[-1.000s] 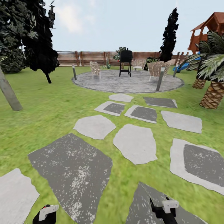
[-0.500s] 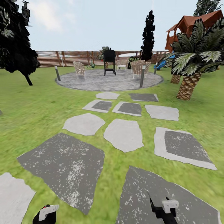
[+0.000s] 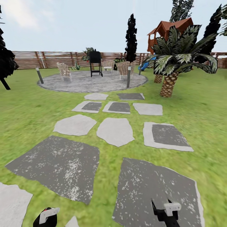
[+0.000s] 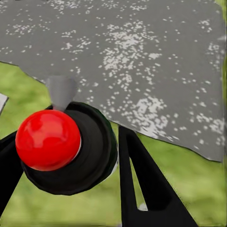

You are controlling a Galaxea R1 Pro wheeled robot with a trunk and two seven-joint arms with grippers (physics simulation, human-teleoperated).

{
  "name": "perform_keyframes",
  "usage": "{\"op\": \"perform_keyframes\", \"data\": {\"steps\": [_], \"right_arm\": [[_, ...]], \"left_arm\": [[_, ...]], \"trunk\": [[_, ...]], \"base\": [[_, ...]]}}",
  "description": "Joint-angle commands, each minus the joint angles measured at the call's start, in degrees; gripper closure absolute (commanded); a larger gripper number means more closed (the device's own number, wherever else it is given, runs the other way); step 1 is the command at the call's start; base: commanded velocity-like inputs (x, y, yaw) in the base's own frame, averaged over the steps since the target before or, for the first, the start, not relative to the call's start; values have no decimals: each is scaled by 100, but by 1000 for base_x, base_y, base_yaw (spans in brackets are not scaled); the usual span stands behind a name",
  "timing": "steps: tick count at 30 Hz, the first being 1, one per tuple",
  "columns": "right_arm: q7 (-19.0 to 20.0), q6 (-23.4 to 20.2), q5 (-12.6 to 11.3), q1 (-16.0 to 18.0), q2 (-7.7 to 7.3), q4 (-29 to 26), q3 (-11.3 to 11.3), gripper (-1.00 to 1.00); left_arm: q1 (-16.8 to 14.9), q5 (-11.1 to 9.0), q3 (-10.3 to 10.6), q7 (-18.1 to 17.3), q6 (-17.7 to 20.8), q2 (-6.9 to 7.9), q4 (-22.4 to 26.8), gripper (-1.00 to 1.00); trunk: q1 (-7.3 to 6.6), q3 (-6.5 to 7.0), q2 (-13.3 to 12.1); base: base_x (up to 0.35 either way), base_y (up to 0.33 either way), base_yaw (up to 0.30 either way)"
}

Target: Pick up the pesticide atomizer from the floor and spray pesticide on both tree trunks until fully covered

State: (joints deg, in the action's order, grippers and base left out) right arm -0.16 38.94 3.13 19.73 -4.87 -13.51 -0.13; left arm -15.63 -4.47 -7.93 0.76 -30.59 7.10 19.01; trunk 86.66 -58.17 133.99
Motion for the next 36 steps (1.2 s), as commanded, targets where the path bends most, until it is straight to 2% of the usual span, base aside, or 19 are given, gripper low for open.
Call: {"op": "perform_keyframes", "data": {"steps": [1,7,36], "right_arm": [[-2,17,29,5,1,6,-5,-100],[-2,17,29,5,4,6,-5,-100],[-2,17,29,5,4,6,-5,-100]], "left_arm": [[-1,-46,20,3,-17,2,-3,100],[-1,-40,20,3,-17,2,-4,100],[-1,-37,20,3,-17,2,-3,100]], "trunk": [[-4,-4,2],[-4,-4,2],[-4,-4,2]], "base": [[-252,195,-300],[-111,95,-300],[-2,1,-300]]}}
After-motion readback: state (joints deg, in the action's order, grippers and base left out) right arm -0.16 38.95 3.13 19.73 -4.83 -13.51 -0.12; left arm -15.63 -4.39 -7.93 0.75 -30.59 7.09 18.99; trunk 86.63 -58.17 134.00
